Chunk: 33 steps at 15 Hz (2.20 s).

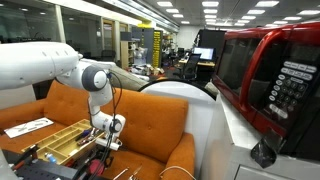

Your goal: Take the cup from the seat of the chair and place it in the wooden tray

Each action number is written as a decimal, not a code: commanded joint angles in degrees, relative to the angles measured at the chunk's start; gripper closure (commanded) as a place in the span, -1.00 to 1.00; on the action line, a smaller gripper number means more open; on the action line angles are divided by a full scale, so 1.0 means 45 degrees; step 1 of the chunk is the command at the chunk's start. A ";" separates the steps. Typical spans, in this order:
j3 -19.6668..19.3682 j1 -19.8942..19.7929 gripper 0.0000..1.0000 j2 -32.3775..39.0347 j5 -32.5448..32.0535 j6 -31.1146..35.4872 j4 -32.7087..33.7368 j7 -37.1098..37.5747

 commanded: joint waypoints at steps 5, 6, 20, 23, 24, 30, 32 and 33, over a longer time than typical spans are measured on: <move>0.0001 -0.0317 -0.34 -0.1018 -0.0202 0.0351 -0.0995 -0.1436; -0.0005 -0.0320 -0.34 -0.1252 -0.0207 0.0386 -0.1237 -0.1629; 0.0012 0.0565 -0.34 -0.6761 -0.1842 0.2451 -0.5625 -0.0270; -0.0140 0.1711 -0.34 -0.7839 -0.2969 0.2262 -0.6156 0.0701; -0.0138 0.2100 -0.34 -0.8109 -0.3361 0.2157 -0.6274 0.0978; 0.0282 0.4233 -0.34 -0.8375 -0.4856 0.1446 -0.5840 0.2088; 0.0509 0.4704 -0.34 -0.8002 -0.4773 0.1039 -0.5401 0.2146; 0.0601 0.4903 -0.34 -0.7908 -0.4768 0.0853 -0.5278 0.2122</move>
